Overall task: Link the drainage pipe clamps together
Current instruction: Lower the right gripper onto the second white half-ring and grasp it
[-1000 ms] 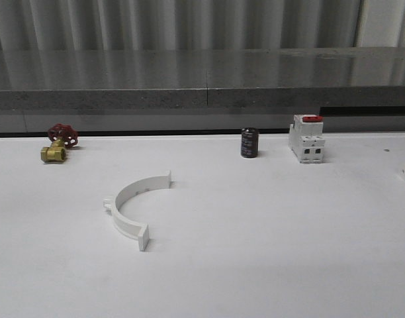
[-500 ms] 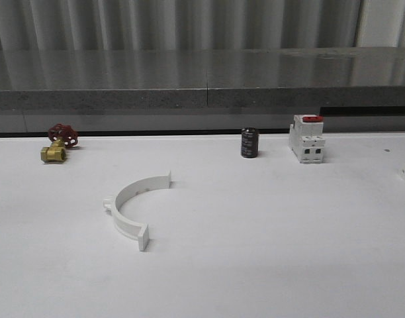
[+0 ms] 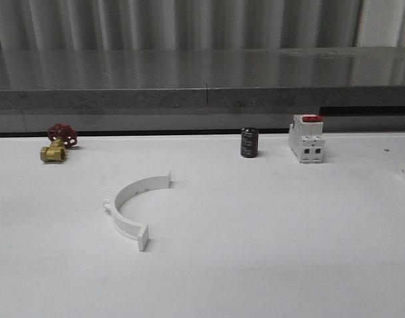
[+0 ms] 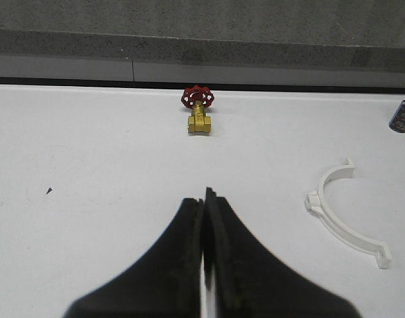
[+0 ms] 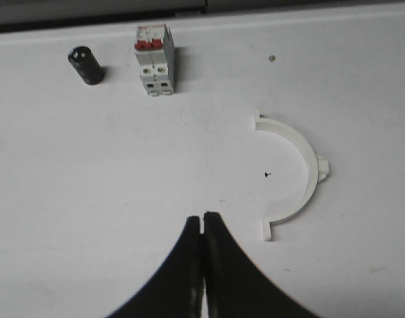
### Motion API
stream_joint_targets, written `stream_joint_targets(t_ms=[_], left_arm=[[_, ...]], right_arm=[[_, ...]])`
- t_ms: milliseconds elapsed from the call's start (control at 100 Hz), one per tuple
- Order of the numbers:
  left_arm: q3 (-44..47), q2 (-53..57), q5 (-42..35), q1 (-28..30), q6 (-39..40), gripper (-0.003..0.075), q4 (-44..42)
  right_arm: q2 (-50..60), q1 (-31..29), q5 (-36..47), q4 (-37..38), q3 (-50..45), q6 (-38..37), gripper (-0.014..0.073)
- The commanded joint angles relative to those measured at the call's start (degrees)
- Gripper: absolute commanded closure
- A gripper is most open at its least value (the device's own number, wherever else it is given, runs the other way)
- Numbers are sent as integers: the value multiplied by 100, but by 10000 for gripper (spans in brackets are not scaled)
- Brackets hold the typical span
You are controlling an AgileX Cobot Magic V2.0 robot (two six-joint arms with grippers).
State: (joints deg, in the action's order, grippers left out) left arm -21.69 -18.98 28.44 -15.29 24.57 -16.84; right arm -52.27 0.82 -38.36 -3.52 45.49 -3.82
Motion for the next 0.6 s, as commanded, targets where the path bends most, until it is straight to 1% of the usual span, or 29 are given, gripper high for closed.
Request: stream_joint_targets(t_ms=[0, 170, 240, 310, 360, 380, 430, 500, 550, 590], left_arm=[[-157, -29, -396, 9, 57, 741, -53], [-157, -29, -396, 9, 57, 741, -53], [-157, -29, -396, 9, 57, 741, -53], [-157, -29, -396, 9, 57, 741, -53], [-157, -29, -396, 9, 57, 741, -53], [-157, -29, -396, 9, 57, 741, -53], [-157, -29, -386, 9, 57, 741, -53], [-157, -29, -386, 9, 57, 741, -53], [-157, -29, -386, 9, 57, 741, -53], [-157, -29, -386, 9, 57, 741, -53]], right_arm=[[-273, 10, 209, -23, 217, -13, 657], [-540, 10, -14, -18, 217, 42, 656], [-540, 10, -19, -18, 217, 61, 627], [-540, 10, -19, -18, 217, 61, 533], [-540, 10, 4, -18, 217, 61, 418], [-540, 10, 13, -18, 217, 61, 386], [-540, 10, 14, -24, 217, 61, 253], [-540, 10, 27, -24, 217, 54, 116], [-540, 5, 70, -24, 217, 13, 64], [-546, 5, 108, -24, 228, -39, 60]])
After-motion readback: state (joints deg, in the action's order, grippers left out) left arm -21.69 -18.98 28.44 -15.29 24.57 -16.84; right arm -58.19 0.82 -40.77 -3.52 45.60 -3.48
